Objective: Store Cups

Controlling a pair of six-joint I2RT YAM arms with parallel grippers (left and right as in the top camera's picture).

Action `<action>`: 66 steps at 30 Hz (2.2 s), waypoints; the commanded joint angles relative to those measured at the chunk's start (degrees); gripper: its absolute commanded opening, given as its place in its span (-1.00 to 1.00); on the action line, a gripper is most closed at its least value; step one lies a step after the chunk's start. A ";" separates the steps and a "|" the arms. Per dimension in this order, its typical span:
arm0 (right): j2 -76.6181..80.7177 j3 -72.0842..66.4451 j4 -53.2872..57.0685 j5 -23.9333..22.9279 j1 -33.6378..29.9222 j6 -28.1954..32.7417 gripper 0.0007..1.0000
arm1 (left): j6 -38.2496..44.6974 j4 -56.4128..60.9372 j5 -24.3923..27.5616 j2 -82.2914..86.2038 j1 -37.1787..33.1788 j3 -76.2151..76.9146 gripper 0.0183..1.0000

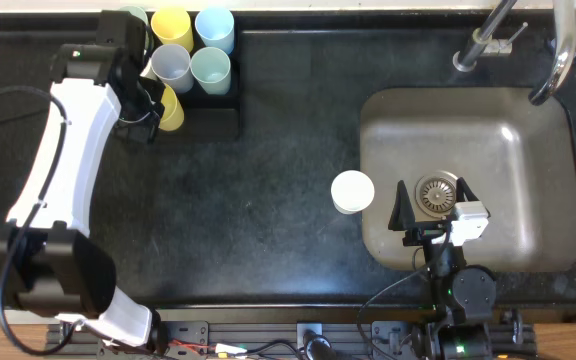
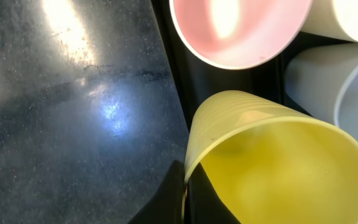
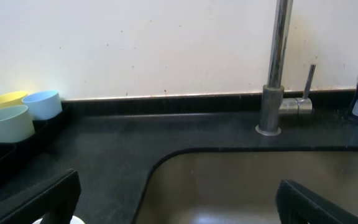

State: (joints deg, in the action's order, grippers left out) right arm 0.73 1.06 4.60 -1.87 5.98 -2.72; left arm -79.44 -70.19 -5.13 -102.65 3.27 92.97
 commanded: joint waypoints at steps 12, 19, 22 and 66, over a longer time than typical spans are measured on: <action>-0.48 -0.81 -0.28 0.13 -0.39 0.37 1.00 | -2.08 2.69 -2.47 -4.87 -0.04 -0.13 -0.96; -0.48 -0.81 -0.28 0.15 -0.39 0.37 0.99 | -2.08 2.89 -2.10 -7.61 -0.04 -0.13 -0.96; -0.48 -0.81 -0.28 0.15 -0.39 0.35 0.99 | -2.08 2.86 -2.05 -8.50 -0.04 -0.13 -0.96; -0.48 -0.81 -0.28 0.15 -0.39 0.35 1.00 | 58.49 28.41 -2.60 87.56 0.87 -61.20 1.00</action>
State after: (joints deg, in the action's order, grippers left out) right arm 0.73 1.06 4.60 -1.89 5.98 -2.72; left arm -25.43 -48.40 -6.79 -19.97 4.03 40.12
